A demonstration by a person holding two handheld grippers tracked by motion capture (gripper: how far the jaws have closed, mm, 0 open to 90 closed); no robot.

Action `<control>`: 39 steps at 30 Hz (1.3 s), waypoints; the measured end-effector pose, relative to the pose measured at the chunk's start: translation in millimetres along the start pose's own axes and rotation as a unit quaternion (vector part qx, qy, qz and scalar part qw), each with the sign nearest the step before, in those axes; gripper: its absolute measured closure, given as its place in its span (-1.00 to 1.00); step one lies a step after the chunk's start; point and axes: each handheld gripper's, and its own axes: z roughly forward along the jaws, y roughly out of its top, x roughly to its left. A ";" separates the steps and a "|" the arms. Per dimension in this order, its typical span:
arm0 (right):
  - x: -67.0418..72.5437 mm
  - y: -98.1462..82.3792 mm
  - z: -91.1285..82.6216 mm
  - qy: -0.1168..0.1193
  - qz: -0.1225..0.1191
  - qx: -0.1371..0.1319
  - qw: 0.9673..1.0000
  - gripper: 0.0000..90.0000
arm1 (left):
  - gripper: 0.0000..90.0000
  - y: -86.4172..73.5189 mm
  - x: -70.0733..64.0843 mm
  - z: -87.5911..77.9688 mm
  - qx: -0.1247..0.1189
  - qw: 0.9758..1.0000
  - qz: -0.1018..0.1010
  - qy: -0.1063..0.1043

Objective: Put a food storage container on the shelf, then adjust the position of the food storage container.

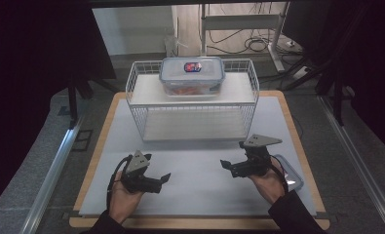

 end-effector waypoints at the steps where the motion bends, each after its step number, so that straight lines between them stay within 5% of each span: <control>1: 1.4 -3.2 0.3 0.002 0.000 0.002 1.000 -0.99 | -0.93 -1.8 -1.8 -0.2 0.000 1.000 0.002 -0.002; 11: 22.2 -27.2 12.0 0.013 -0.021 0.036 0.999 -0.99 | -0.97 -15.7 -17.4 5.6 0.018 0.999 0.035 0.011; 25: 12.4 -31.4 2.5 -0.027 0.007 0.067 0.997 -0.96 | -0.96 -17.2 -14.0 4.0 0.015 0.999 0.030 0.016; 29: 7.9 -32.1 -14.1 -0.054 -0.010 0.067 0.996 -0.56 | -0.96 -19.7 -13.2 3.1 0.021 0.999 0.027 0.017; 35: -8.3 -36.2 -50.6 -0.085 0.014 0.046 0.995 0.33 | -0.95 -21.2 -11.9 -0.9 0.020 0.999 0.026 0.022; 39: -20.9 -44.8 -76.1 -0.112 0.030 0.040 0.992 0.68 | -0.95 -21.2 -12.8 -0.7 0.021 0.999 0.027 0.023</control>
